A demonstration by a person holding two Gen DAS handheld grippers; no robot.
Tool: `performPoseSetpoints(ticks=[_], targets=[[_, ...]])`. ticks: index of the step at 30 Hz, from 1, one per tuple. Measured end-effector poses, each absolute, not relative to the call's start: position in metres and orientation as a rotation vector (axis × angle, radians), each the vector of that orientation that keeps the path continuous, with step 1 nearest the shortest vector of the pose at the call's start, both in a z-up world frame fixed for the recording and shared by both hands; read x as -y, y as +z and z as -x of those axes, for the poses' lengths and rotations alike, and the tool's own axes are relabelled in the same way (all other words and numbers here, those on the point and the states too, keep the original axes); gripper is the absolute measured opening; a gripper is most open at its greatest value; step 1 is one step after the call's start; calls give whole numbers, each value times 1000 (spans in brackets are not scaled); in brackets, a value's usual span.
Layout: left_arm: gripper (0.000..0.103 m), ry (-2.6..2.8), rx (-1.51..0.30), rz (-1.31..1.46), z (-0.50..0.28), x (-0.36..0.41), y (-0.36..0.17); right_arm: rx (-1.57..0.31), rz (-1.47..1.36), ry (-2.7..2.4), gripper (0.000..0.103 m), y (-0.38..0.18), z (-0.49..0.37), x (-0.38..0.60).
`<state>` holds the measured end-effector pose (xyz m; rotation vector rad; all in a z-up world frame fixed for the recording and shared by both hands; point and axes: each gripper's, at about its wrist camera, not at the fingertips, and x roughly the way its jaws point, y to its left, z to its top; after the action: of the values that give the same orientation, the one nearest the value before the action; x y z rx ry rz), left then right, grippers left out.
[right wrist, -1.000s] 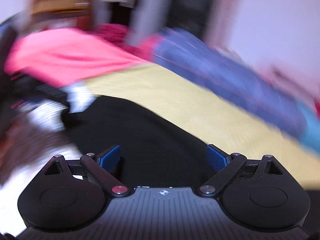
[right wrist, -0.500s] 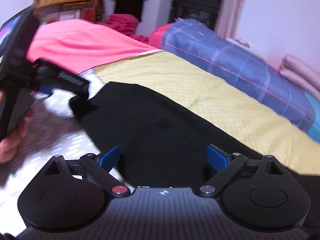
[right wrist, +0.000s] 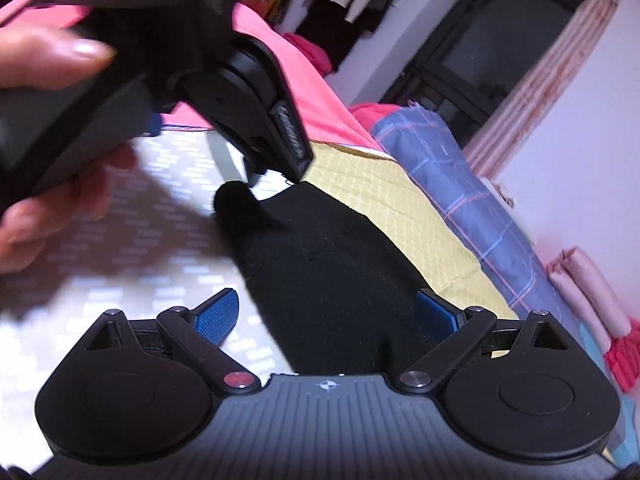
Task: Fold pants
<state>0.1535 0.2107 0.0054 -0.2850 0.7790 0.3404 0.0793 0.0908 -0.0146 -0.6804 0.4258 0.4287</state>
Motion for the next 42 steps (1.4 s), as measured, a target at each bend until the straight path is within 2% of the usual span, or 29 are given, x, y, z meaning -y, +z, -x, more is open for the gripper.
performPoseSetpoints(ticks=[6,8,10,13,15,17,20,24,30,35,37,39,42], targets=[[103,407,-756,319,-148,-223,9,-457,620,388,93,-18,-100,-102],[103,451,-743,353,-144,-234,11,-481,600,396,78,-20,-108,-105],[103,481,-732,409,-140,-246,11,-502,577,408,69,-20,-114,-110],[103,497,-716,462,-135,-255,11,-491,615,402,66,-20,-120,-122],[103,505,-710,462,-134,-255,12,-486,643,414,60,-22,-129,-131],[103,515,-707,465,-132,-254,13,-530,630,456,31,-22,-141,-132],[103,532,-704,507,-124,-256,16,-611,487,494,21,6,-155,-115],[103,489,-664,503,-97,-233,31,-645,243,489,20,55,-172,-54],[103,164,-705,307,-83,-113,40,-659,-27,463,19,100,-184,38],[103,-2,-742,72,-99,-2,41,-635,-143,382,19,113,-173,109],[103,-14,-695,1,-98,28,42,-621,-170,341,18,113,-170,134],[103,60,-640,-78,-100,49,37,-599,-214,317,18,114,-165,161],[103,107,-749,-114,-120,52,21,-541,-287,259,17,114,-147,211]])
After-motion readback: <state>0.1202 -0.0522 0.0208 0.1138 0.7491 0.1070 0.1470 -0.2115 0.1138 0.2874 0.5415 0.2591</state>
